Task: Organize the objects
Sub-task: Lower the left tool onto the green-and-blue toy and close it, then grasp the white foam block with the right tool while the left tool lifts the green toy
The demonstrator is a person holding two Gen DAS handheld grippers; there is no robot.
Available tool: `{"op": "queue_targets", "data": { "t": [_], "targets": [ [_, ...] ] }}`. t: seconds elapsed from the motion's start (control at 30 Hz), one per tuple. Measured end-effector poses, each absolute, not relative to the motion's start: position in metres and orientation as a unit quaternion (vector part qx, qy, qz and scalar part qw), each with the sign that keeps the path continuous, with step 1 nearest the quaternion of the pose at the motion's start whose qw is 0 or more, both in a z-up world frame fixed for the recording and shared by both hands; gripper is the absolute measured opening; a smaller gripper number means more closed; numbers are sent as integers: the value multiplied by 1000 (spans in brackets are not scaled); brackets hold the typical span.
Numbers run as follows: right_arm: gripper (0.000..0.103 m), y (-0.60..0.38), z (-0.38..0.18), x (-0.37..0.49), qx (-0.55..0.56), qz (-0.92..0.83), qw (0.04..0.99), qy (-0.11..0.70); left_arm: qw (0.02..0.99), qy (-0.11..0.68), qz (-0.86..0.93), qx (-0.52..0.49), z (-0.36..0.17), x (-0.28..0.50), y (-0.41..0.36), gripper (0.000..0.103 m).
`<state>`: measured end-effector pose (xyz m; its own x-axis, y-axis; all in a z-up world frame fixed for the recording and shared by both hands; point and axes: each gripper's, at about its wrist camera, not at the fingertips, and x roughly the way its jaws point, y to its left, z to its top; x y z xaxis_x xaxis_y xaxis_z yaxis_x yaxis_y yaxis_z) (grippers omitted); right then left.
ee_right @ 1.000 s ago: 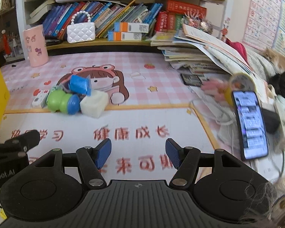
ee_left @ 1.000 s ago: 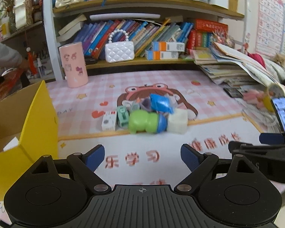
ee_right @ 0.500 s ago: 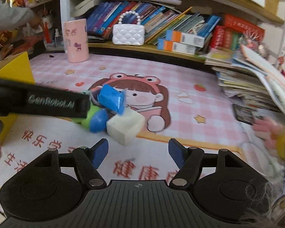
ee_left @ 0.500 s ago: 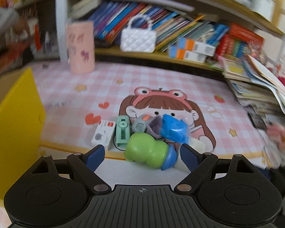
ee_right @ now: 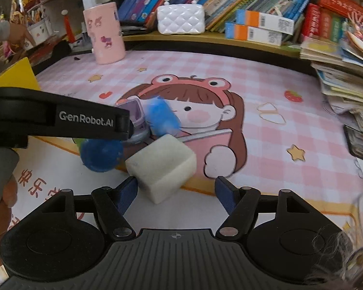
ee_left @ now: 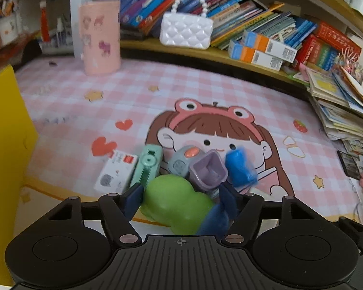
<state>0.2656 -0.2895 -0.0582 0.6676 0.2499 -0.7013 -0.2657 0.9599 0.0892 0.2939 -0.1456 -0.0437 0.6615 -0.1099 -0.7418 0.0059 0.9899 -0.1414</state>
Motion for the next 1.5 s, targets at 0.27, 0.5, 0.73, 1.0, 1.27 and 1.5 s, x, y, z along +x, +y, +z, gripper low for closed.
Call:
{"op": "queue_targets", "data": {
  "t": [0.27, 0.5, 0.73, 1.0, 1.27, 1.5],
  "targets": [
    [37, -287, -55, 261, -24, 179, 911, 371, 909, 412, -38, -54, -45, 289, -148, 63],
    [35, -295, -45, 234, 5, 134, 915, 381, 930, 364, -37, -40, -20, 245, -129, 62],
    [35, -288, -38, 197, 10, 104, 915, 390, 943, 326, -8, -59, -2, 199, -101, 62],
    [29, -263, -14, 160, -17, 121, 933, 338, 951, 300, 10, -81, 8, 161, -69, 62],
    [22, -235, -22, 145, -33, 124, 918, 376, 945, 310, 10, -101, 0, 129, -42, 62],
    [67, -239, -17, 136, -43, 70, 935, 345, 946, 309, -12, -92, 0, 116, -45, 62]
  ]
}}
